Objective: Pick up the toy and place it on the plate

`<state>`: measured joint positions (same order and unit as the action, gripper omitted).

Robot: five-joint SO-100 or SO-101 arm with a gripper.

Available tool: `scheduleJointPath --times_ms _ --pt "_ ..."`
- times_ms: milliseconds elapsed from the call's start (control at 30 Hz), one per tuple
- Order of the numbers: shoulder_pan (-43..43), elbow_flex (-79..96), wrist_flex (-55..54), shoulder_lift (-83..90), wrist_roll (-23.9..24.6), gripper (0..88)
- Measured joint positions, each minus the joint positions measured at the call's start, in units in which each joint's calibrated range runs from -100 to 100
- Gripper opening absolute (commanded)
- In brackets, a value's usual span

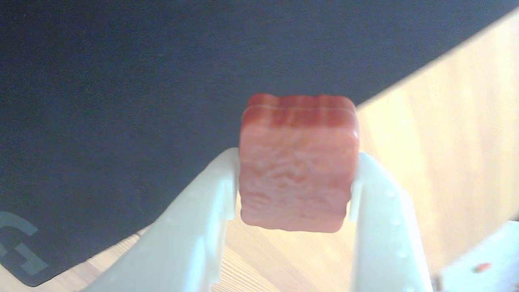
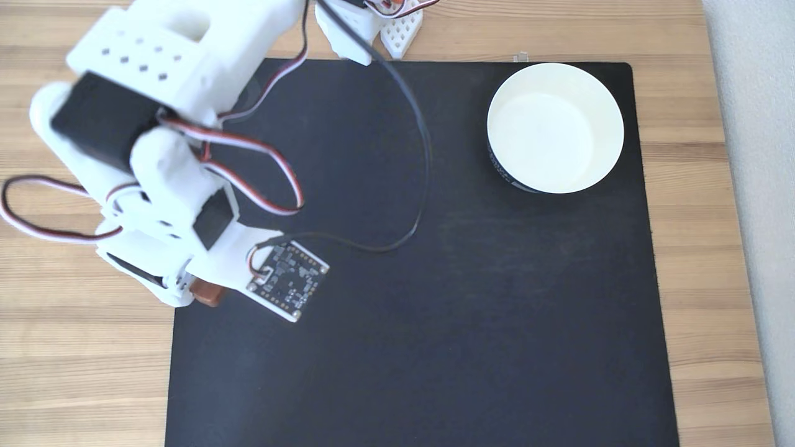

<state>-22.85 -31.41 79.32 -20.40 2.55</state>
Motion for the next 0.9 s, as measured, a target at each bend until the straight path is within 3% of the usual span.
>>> scheduleJointPath --times_ms 300,500,667,900 --pt "14.73 -0.09 -7.34 17.57 7.05 2.4" --pt "34.12 1.51 -20.26 26.73 13.54 2.4" --pt "44.86 6.05 -25.75 32.47 15.03 2.4" --pt "49.44 15.78 -26.17 41.97 15.08 2.4"
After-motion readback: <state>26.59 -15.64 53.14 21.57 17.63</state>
